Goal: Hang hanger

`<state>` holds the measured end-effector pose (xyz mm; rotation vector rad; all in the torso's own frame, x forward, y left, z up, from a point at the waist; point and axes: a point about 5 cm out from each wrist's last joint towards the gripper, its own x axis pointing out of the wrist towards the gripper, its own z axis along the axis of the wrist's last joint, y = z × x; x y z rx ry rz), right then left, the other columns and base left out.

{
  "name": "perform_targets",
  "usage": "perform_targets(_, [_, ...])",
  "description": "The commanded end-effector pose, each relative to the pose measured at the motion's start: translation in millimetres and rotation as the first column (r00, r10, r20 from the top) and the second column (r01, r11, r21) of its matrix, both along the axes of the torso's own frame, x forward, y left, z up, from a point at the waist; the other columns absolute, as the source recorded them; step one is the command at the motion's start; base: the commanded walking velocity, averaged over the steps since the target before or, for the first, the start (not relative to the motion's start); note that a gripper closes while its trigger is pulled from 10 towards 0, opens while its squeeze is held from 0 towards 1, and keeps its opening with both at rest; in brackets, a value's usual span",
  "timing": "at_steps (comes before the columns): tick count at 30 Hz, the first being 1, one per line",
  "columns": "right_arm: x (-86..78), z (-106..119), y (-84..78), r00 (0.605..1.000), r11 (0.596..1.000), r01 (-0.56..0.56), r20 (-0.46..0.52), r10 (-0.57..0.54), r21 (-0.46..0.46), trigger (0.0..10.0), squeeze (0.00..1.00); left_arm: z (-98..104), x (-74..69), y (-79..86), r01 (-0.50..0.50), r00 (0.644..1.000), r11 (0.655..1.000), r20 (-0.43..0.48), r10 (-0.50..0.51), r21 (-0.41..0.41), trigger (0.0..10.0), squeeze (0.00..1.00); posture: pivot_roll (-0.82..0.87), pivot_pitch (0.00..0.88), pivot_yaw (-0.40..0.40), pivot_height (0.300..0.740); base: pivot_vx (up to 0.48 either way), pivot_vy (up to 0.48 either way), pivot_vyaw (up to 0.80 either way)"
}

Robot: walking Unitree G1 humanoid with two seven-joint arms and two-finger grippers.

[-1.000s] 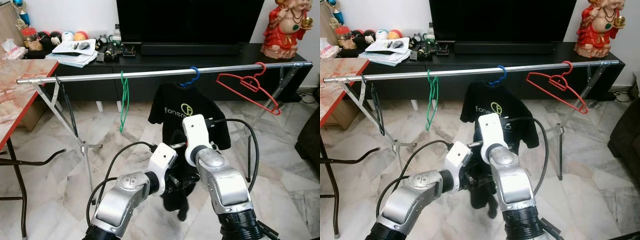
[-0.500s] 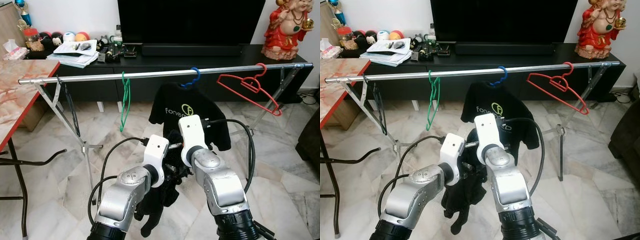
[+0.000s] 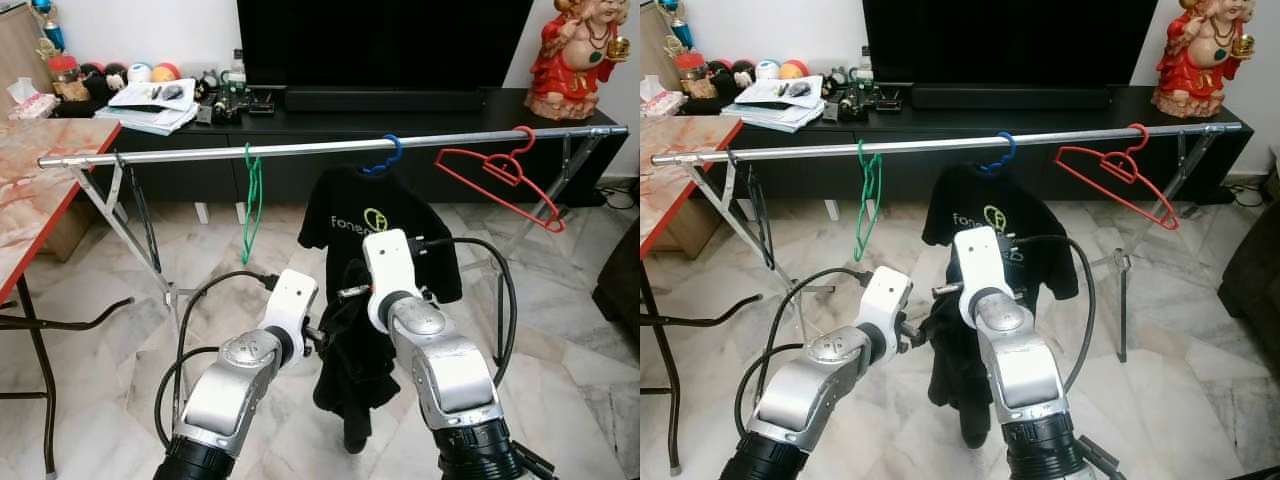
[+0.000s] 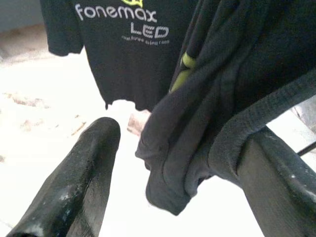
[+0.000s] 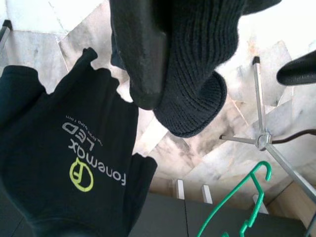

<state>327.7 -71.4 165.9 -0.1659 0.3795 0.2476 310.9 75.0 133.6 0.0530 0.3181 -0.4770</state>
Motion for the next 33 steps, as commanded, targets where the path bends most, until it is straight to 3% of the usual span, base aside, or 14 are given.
perform_targets(1, [-2.5, 11, 4.3, 0.999, 0.999, -0.026, 0.041, 0.026, 0.018, 10.0, 0.00, 2, 2.1, -2.1, -0.005, 1.000, 1.000, 0.015, 0.005, -0.016, 10.0, 0.00, -0.07, 0.088, 0.000, 0.740, 0.000, 0.000, 0.00])
perform_targets(12, [-5.2, 6, 2.1, 0.999, 1.000, -0.027, 0.019, 0.027, 0.011, 10.0, 0.00, 12, 6.6, -5.1, -0.031, 0.998, 0.996, 0.054, 0.036, -0.083, 10.0, 0.00, -0.06, 0.089, -0.001, 0.740, 0.000, 0.000, 0.00])
perform_targets(17, [-5.6, 5, 3.0, 0.999, 0.999, -0.031, 0.012, 0.031, 0.011, 10.0, 0.00, 14, 2.6, -13.3, 0.038, 0.998, 0.990, 0.046, -0.032, -0.136, 10.0, 0.00, -0.06, 0.089, -0.001, 0.740, 0.000, 0.000, 0.00])
perform_targets(22, [-6.5, 6, 4.6, 0.999, 0.999, -0.038, 0.010, 0.038, 0.014, 10.0, 0.00, 13, 2.4, -15.4, 0.023, 0.999, 0.993, 0.034, -0.019, -0.112, 10.0, 0.00, -0.06, 0.090, 0.001, 0.740, 0.000, 0.000, 0.00])
perform_targets(26, [-7.1, 5, 5.5, 0.999, 0.999, -0.041, 0.006, 0.041, 0.015, 10.0, 0.00, 7, 9.0, -9.9, -0.067, 0.998, 0.996, 0.015, 0.068, -0.066, 10.0, 0.00, -0.06, 0.090, 0.003, 0.740, 0.000, 0.000, 0.00])
perform_targets(33, [-8.0, 5, 6.8, 0.999, 0.999, -0.051, 0.004, 0.051, 0.014, 10.0, 0.00, 0, 8.2, -10.7, -0.069, 0.997, 0.997, -0.049, 0.067, -0.039, 10.0, 0.00, -0.06, 0.090, 0.004, 0.740, 0.000, 0.000, 0.00])
